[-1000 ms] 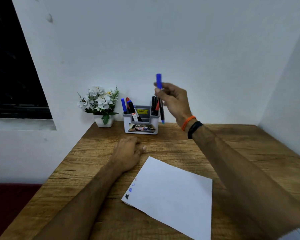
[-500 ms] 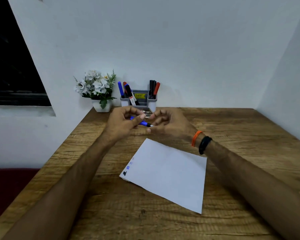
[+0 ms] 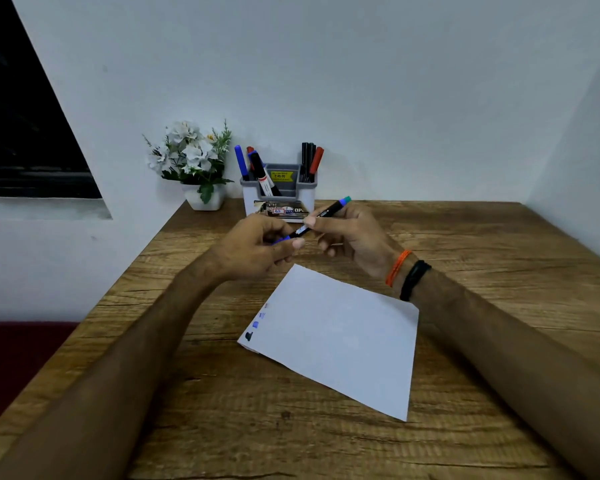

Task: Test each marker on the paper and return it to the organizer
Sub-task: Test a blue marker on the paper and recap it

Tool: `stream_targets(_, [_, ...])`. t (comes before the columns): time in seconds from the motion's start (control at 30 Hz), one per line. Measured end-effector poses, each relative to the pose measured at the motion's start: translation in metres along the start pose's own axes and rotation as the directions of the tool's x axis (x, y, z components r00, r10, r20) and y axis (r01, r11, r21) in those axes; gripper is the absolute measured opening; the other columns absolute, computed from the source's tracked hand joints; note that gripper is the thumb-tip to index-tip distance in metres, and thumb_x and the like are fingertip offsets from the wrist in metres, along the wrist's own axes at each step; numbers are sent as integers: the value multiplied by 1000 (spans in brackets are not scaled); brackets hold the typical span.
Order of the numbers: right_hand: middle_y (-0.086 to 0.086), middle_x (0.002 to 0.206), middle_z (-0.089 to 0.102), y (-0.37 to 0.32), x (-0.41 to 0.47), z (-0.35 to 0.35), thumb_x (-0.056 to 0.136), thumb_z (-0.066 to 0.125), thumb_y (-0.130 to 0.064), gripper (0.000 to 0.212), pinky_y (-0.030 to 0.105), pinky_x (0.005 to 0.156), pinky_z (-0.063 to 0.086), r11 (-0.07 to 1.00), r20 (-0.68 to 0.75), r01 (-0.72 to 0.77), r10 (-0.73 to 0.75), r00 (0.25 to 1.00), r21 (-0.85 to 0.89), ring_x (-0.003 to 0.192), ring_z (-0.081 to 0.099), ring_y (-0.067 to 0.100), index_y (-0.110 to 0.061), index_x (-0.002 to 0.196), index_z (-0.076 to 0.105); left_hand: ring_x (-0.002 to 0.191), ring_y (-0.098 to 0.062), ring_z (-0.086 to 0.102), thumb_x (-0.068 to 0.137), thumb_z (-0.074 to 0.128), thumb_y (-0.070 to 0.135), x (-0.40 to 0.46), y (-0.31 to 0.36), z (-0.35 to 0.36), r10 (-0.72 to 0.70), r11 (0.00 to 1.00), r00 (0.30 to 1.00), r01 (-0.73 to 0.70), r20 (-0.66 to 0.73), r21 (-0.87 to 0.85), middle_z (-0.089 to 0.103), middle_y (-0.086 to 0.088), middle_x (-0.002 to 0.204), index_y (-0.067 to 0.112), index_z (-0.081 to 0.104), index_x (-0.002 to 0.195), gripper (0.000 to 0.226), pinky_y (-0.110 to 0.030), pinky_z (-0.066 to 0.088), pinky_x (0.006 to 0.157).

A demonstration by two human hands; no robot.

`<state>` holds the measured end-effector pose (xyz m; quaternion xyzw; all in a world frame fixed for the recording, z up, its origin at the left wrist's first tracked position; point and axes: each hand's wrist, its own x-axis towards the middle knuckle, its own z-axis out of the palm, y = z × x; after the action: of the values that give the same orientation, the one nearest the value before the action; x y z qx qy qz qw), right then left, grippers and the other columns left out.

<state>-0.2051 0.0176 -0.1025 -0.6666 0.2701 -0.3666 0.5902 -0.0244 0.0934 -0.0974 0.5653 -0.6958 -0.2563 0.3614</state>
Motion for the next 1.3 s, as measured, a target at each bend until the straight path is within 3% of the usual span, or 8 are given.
stream_targets(0.23, [7,71,67,8,-4,14,90,70,-25,25,19,50,44,1000,30,19,-19,999,-19,55,56,11,0,88,68,68,-14,62,95,55,33,-1,-4,5,111,981,994,-110,5,157,69,-1,79,17,69,91,22,-34,52,64])
stream_targets(0.37, [8,68,62,9,-5,14,88,72,-26,25,18,49,41,999,21,19,-18,1000,-46,53,51,9,-3,86,64,61,-3,59,98,51,23,-2,-1,9,126,981,991,-130,41,141,68,6,77,14,69,97,20,-20,45,60])
stream_targets(0.57, [5,60,54,11,-4,14,92,68,-23,31,19,44,34,1000,51,21,-21,998,-2,45,43,8,-6,70,55,84,-5,65,97,50,23,-3,0,15,158,979,987,-160,23,123,70,6,91,16,68,101,20,-25,53,74])
stream_targets(0.73, [3,56,51,12,-3,15,94,65,-17,35,18,41,32,996,60,2,-7,998,84,41,42,7,-11,63,51,57,6,53,97,52,15,-2,0,14,193,973,981,-191,-4,132,59,21,62,21,66,84,20,-11,37,55])
stream_targets(0.83, [2,55,51,11,-1,14,93,67,-18,39,19,40,31,991,67,11,-20,998,135,41,39,8,-16,58,52,69,3,60,96,52,29,0,-1,12,207,970,978,-205,-3,131,67,14,77,19,68,88,20,-20,47,62])
stream_targets(0.97, [2,56,50,12,-2,10,91,68,-16,33,20,42,33,991,69,33,-43,997,132,42,39,10,-18,60,58,97,-7,66,92,52,46,0,-6,9,186,977,982,-189,34,98,72,8,100,20,70,103,34,-35,54,85])
stream_targets(1.13, [-1,56,50,6,-3,6,91,65,-13,3,19,41,32,996,-71,21,-16,997,83,44,43,10,-11,89,66,79,-4,59,73,69,57,-3,-13,-5,-26,970,999,17,31,241,65,13,88,30,68,94,34,-26,43,69])
stream_targets(1.3, [11,71,69,1,-13,3,83,49,-26,35,19,45,43,986,115,-125,112,987,113,51,61,14,-5,100,72,88,-5,47,71,74,52,-6,-19,-13,-172,920,982,133,77,369,51,13,96,33,67,100,35,-27,36,74])
